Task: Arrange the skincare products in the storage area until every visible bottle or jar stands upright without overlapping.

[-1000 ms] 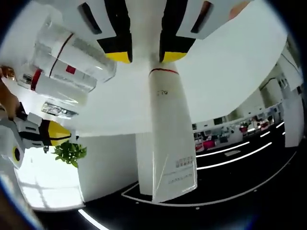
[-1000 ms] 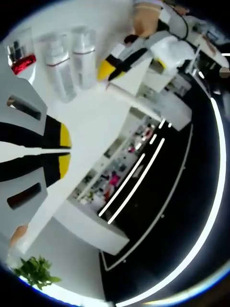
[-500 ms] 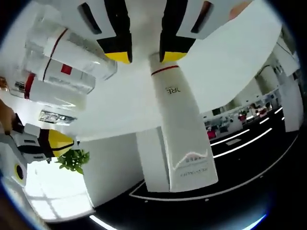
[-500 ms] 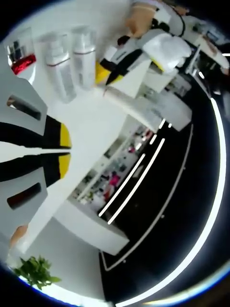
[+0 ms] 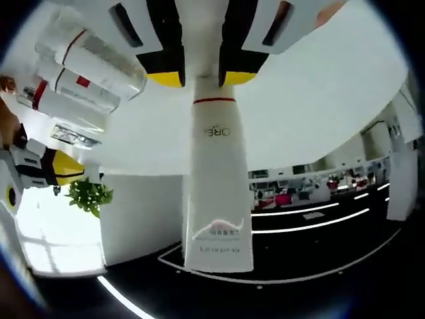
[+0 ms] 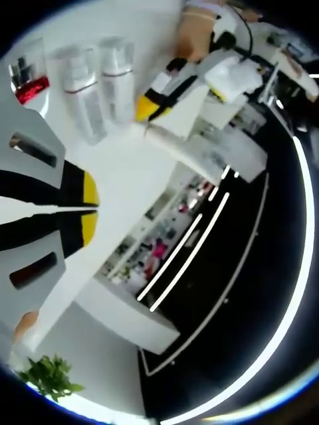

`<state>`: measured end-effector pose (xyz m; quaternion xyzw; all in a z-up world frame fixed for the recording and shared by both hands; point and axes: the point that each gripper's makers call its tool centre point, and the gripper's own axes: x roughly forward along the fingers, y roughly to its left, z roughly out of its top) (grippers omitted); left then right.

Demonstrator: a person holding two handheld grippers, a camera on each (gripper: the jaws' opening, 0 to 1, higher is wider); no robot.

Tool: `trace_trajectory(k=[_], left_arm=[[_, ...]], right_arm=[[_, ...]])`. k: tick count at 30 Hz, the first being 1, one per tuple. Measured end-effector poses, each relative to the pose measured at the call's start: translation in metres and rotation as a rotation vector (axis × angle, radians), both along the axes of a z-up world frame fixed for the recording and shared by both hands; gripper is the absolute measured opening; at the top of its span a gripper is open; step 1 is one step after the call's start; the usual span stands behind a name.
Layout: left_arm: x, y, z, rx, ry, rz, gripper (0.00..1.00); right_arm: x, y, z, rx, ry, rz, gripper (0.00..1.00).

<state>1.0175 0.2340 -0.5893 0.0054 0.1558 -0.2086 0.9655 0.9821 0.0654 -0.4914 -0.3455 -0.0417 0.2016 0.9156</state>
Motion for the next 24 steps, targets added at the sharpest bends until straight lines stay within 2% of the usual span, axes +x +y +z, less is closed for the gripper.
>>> trace_trajectory(k=[5, 10, 12, 16, 18, 22, 24], left_arm=[[0.003, 0.000, 0.000, 0.037, -0.012, 0.000, 0.21], [0.003, 0.000, 0.006, 0.008, -0.025, 0.002, 0.21], [0.001, -0.003, 0.007, -0.007, -0.021, -0.018, 0.21], [-0.006, -0.021, 0.011, -0.034, -0.032, -0.105, 0.21], [-0.006, -0.024, 0.011, -0.002, -0.049, -0.112, 0.21], [0.004, -0.013, -0.003, 0.159, -0.053, -0.075, 0.20], [0.005, -0.015, -0.001, 0.131, -0.054, -0.078, 0.20]], right_arm=[[0.000, 0.002, -0.002, -0.009, 0.002, 0.000, 0.00], [0.001, 0.002, -0.005, -0.020, 0.006, -0.002, 0.00], [0.001, 0.001, -0.005, -0.023, 0.004, -0.006, 0.00], [0.001, 0.002, -0.003, -0.021, 0.001, -0.004, 0.00], [0.001, 0.002, -0.002, -0.022, -0.001, -0.006, 0.00], [0.000, 0.002, -0.002, -0.019, -0.005, -0.004, 0.00], [0.001, 0.003, -0.004, -0.032, -0.005, -0.007, 0.00]])
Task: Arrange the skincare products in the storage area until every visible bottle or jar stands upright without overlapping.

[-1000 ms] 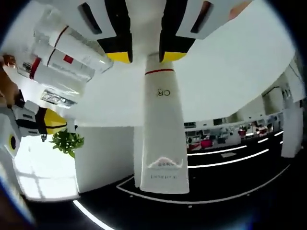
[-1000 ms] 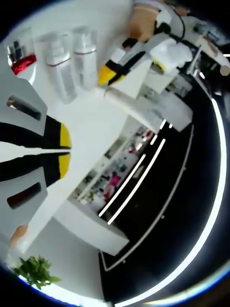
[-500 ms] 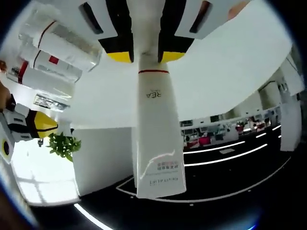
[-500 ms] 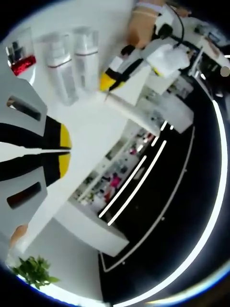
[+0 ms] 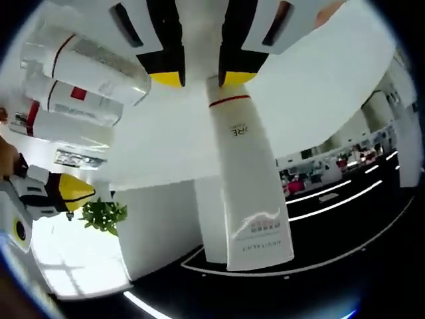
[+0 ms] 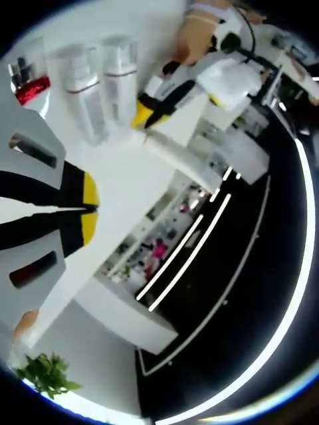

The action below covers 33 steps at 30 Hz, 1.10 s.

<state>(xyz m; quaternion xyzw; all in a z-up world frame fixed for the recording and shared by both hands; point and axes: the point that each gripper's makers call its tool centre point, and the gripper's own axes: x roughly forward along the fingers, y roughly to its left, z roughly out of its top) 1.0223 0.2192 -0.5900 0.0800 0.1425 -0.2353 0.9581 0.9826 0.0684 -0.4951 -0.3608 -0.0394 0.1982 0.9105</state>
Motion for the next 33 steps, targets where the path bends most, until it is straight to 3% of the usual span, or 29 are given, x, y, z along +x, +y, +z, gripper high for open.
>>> trace_trajectory(k=[2, 6, 9, 15, 19, 30, 33], left_arm=[[0.001, -0.001, 0.003, -0.060, 0.007, 0.000, 0.20], [0.006, 0.002, 0.003, -0.076, 0.005, 0.011, 0.18], [0.007, -0.007, 0.000, -0.152, 0.058, -0.015, 0.18], [0.008, -0.012, -0.010, -0.140, 0.110, -0.027, 0.19], [0.014, -0.011, -0.008, -0.178, 0.108, -0.007, 0.19], [0.009, -0.010, -0.009, -0.135, 0.092, -0.003, 0.19], [0.012, 0.000, -0.009, -0.125, 0.079, 0.044, 0.19]], right_arm=[[0.000, 0.001, -0.001, -0.003, 0.001, 0.001, 0.00], [0.000, 0.000, -0.001, -0.010, -0.001, -0.004, 0.00], [0.000, -0.001, 0.000, -0.012, -0.009, -0.010, 0.00], [0.000, -0.006, 0.005, -0.001, -0.017, -0.018, 0.00], [0.000, -0.009, 0.010, 0.017, -0.030, -0.023, 0.00], [0.000, -0.013, 0.015, 0.041, -0.035, -0.029, 0.00], [0.000, -0.013, 0.015, 0.043, -0.033, -0.028, 0.00]])
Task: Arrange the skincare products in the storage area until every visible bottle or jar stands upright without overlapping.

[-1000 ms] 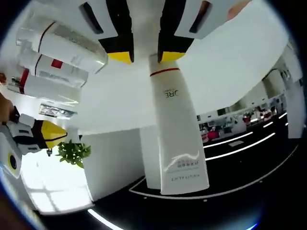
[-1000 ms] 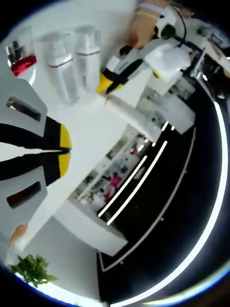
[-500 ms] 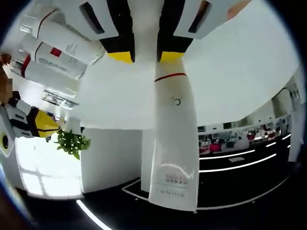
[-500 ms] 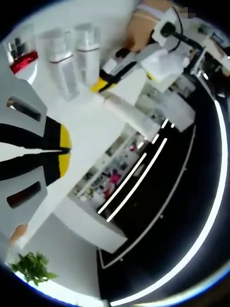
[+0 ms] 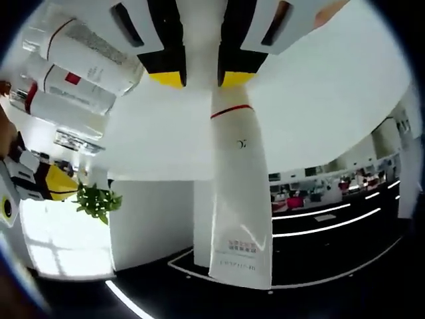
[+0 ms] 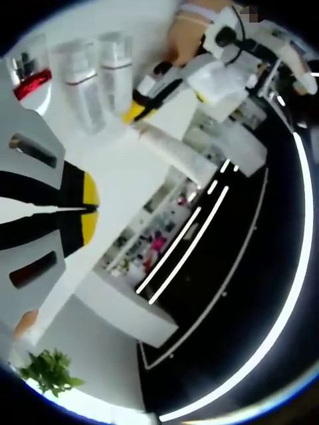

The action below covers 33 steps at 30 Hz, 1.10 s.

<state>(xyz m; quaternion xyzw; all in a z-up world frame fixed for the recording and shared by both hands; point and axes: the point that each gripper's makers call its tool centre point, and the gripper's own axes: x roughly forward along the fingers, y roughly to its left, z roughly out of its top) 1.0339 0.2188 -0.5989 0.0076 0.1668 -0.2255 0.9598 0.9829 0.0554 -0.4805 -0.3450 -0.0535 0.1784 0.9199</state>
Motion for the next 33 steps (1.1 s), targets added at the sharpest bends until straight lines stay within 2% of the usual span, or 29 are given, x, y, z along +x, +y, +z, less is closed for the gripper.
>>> trace_trajectory(k=[1, 17, 20, 21, 22, 24, 25, 28, 31, 33], left_arm=[[0.001, 0.004, 0.001, 0.025, -0.015, 0.014, 0.19], [0.000, 0.007, -0.002, -0.001, -0.009, 0.022, 0.20], [-0.003, 0.009, -0.001, 0.023, -0.009, 0.021, 0.20], [-0.003, 0.016, 0.001, 0.063, -0.031, 0.046, 0.20], [-0.004, 0.019, 0.003, 0.073, -0.047, 0.064, 0.19], [-0.008, 0.022, 0.009, 0.031, -0.055, 0.086, 0.19], [-0.010, 0.021, 0.015, -0.018, -0.065, 0.088, 0.19], [-0.014, 0.022, 0.025, -0.065, -0.085, 0.081, 0.19], [-0.019, 0.016, 0.023, -0.090, -0.055, 0.043, 0.20], [-0.025, 0.012, 0.026, -0.078, -0.055, 0.022, 0.21]], right_arm=[[0.000, 0.000, -0.001, 0.001, 0.002, 0.000, 0.00], [0.002, 0.002, -0.010, -0.014, 0.026, 0.002, 0.00], [0.002, 0.002, -0.010, -0.009, 0.028, 0.007, 0.00], [0.001, 0.004, -0.009, -0.002, 0.023, 0.018, 0.00], [0.000, 0.005, -0.008, 0.006, 0.019, 0.024, 0.00], [0.000, 0.006, -0.008, 0.013, 0.026, 0.032, 0.01], [0.001, 0.006, -0.008, 0.020, 0.033, 0.036, 0.01], [0.001, 0.006, -0.009, 0.085, 0.068, 0.058, 0.03], [0.002, 0.005, -0.008, 0.169, 0.112, 0.087, 0.09], [0.001, 0.006, -0.005, 0.274, 0.161, 0.117, 0.14]])
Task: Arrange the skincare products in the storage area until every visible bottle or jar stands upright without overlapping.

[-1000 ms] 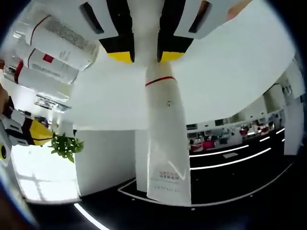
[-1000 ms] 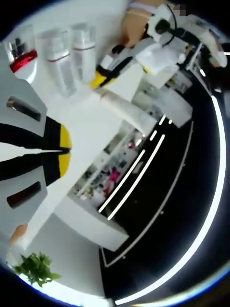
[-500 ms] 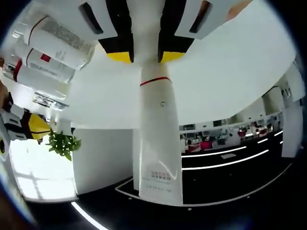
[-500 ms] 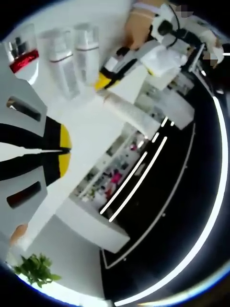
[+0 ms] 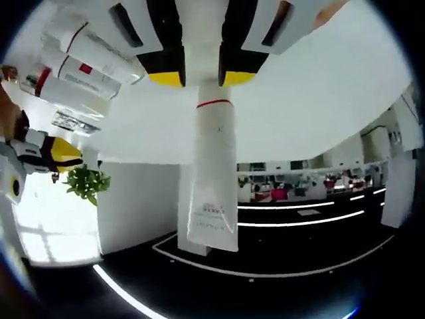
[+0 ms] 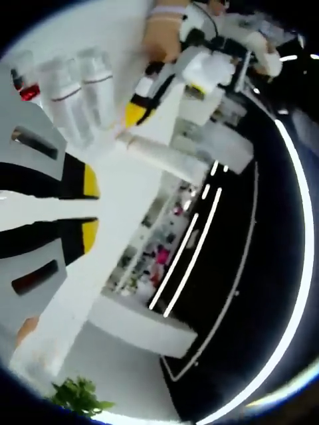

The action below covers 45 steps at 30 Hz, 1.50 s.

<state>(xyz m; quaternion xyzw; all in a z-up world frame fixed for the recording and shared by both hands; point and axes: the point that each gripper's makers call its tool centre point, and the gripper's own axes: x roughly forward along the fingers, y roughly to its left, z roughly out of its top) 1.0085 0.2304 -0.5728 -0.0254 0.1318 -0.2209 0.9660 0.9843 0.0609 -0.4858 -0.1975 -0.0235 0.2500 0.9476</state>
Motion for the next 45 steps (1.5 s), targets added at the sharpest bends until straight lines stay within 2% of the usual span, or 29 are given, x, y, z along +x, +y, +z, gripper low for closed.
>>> trace_trajectory(k=[3, 5, 7, 8, 9, 11, 13, 14, 16, 17, 19, 21, 26, 29, 30, 31, 33, 35, 36, 40, 41, 42, 43, 45], left_arm=[[-0.006, -0.005, 0.010, 0.001, -0.030, -0.003, 0.22], [-0.007, -0.007, 0.021, -0.003, -0.080, 0.002, 0.24], [-0.008, -0.009, 0.034, -0.012, -0.144, 0.006, 0.29], [-0.008, -0.007, 0.038, -0.014, -0.167, 0.014, 0.34], [-0.008, -0.007, 0.040, -0.022, -0.173, 0.015, 0.38], [-0.005, -0.007, 0.041, -0.057, -0.163, 0.013, 0.48], [-0.003, -0.006, 0.039, -0.085, -0.139, 0.020, 0.58], [-0.001, -0.005, 0.037, -0.094, -0.123, 0.020, 0.61], [0.000, -0.005, 0.036, -0.088, -0.116, 0.019, 0.63], [0.000, -0.004, 0.036, -0.085, -0.117, 0.021, 0.63], [0.001, -0.003, 0.037, -0.076, -0.125, 0.027, 0.62], [0.000, -0.003, 0.037, -0.072, -0.126, 0.029, 0.62], [0.000, -0.001, 0.038, -0.092, -0.122, 0.032, 0.64], [0.000, 0.000, 0.039, -0.098, -0.129, 0.039, 0.63], [0.000, -0.001, 0.039, -0.100, -0.128, 0.037, 0.63], [0.000, -0.003, 0.039, -0.101, -0.129, 0.032, 0.63], [0.000, -0.004, 0.037, -0.085, -0.132, 0.029, 0.63], [-0.001, -0.004, 0.036, -0.062, -0.133, 0.030, 0.62], [-0.001, -0.004, 0.035, -0.061, -0.133, 0.031, 0.62], [-0.002, -0.002, 0.036, -0.079, -0.127, 0.032, 0.62], [-0.002, -0.001, 0.036, -0.081, -0.126, 0.033, 0.62], [-0.002, 0.000, 0.036, -0.084, -0.126, 0.036, 0.62], [-0.002, 0.000, 0.036, -0.084, -0.126, 0.037, 0.61], [-0.002, 0.001, 0.036, -0.083, -0.126, 0.039, 0.61]], right_arm=[[-0.001, -0.001, 0.003, 0.082, 0.027, 0.019, 0.17], [0.000, 0.002, 0.003, 0.145, 0.045, 0.049, 0.23], [0.002, 0.004, -0.004, 0.110, 0.064, 0.062, 0.32], [0.002, 0.004, -0.007, 0.099, 0.074, 0.062, 0.41], [0.004, 0.006, -0.014, 0.067, 0.097, 0.059, 0.48], [0.005, 0.011, -0.021, 0.085, 0.127, 0.068, 0.66], [0.005, 0.016, -0.034, 0.107, 0.196, 0.070, 0.79], [0.005, 0.017, -0.035, 0.113, 0.205, 0.068, 0.82], [0.006, 0.015, -0.032, 0.134, 0.197, 0.051, 0.88], [0.006, 0.015, -0.024, 0.183, 0.176, 0.044, 0.88], [0.003, 0.017, -0.015, 0.197, 0.141, 0.077, 0.84], [0.006, 0.014, -0.005, 0.258, 0.125, 0.062, 0.87], [0.000, 0.015, 0.007, 0.270, 0.099, 0.110, 0.96], [-0.017, 0.034, 0.002, 0.243, 0.215, 0.219, 1.00], [-0.030, 0.045, -0.002, 0.239, 0.299, 0.285, 1.00], [-0.035, 0.045, -0.004, 0.260, 0.395, 0.258, 1.00], [-0.044, 0.045, -0.008, 0.242, 0.522, 0.248, 1.00], [-0.053, 0.044, -0.013, 0.240, 0.699, 0.212, 0.98], [-0.062, 0.043, -0.019, 0.228, 0.823, 0.203, 0.97], [-0.066, 0.042, -0.019, 0.223, 0.908, 0.201, 0.97], [-0.067, 0.033, -0.028, 0.159, 0.976, 0.144, 0.94], [-0.070, 0.028, -0.034, 0.115, 1.017, 0.105, 0.88], [-0.073, 0.018, -0.044, 0.050, 1.070, 0.027, 0.83], [-0.079, 0.005, -0.058, -0.064, 1.124, -0.070, 0.74]])
